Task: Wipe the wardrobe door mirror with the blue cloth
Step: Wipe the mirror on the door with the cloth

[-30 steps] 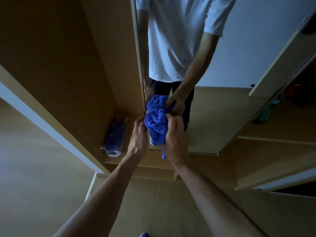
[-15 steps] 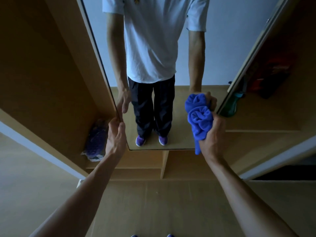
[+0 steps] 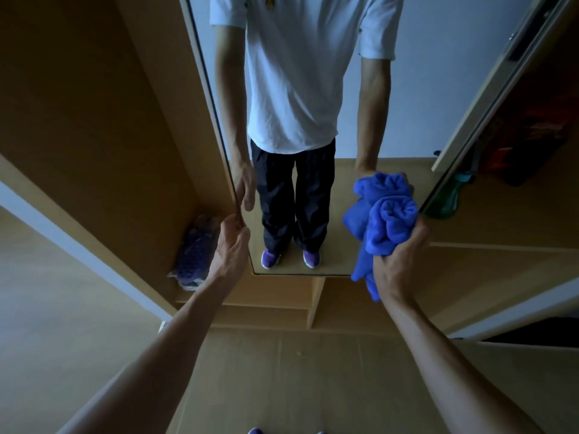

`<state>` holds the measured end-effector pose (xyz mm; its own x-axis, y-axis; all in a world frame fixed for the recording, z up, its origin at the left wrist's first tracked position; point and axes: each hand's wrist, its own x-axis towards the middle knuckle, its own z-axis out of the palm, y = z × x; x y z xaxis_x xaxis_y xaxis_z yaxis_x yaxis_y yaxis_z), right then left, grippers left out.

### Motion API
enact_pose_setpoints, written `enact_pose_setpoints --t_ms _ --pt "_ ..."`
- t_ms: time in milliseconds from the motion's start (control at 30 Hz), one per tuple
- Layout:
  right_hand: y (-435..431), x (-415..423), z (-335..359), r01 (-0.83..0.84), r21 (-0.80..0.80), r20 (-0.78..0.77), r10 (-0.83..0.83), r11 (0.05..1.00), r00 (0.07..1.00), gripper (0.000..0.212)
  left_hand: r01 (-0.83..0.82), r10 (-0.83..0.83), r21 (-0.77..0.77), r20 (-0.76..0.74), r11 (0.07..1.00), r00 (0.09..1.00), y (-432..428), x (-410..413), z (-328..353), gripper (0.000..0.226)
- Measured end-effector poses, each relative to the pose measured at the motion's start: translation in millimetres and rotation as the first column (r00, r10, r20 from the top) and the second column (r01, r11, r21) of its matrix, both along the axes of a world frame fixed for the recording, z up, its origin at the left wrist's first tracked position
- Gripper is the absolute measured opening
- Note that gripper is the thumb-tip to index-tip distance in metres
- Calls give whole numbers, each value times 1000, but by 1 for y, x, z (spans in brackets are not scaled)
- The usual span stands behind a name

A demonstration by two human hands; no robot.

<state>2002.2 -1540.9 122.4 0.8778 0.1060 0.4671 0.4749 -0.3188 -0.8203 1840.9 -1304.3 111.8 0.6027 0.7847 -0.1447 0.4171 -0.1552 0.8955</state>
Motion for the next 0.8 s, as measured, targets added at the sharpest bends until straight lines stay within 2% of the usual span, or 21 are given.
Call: enact_pose_setpoints --t_ms 167,267,333,400,533,700,800 --pt "31 -22 8 -81 -53 3 81 995 997 52 53 -52 -66 25 996 998 1 -5 6 49" --pt "54 -38 6 -139 -79 -73 133 987 988 57 103 -101 -42 66 994 993 0 -9 7 56" --pt "70 -50 0 -152 -84 -66 147 985 987 57 113 -109 -43 100 993 989 0 -12 6 49" --pt "84 -62 -4 -154 -133 -37 150 979 988 59 87 -80 -62 108 994 991 1 -11 5 37" --pt "110 -80 -11 -207 -191 52 220 959 974 67 81 -70 -81 134 993 989 4 -9 2 25" --pt "133 -94 -11 -193 -353 169 266 915 949 68 106 -72 -161 207 981 976 9 -9 -8 35" --pt "133 -94 -8 -211 -453 236 345 866 909 67 122 -73 -179 255 976 964 7 -12 -7 33"
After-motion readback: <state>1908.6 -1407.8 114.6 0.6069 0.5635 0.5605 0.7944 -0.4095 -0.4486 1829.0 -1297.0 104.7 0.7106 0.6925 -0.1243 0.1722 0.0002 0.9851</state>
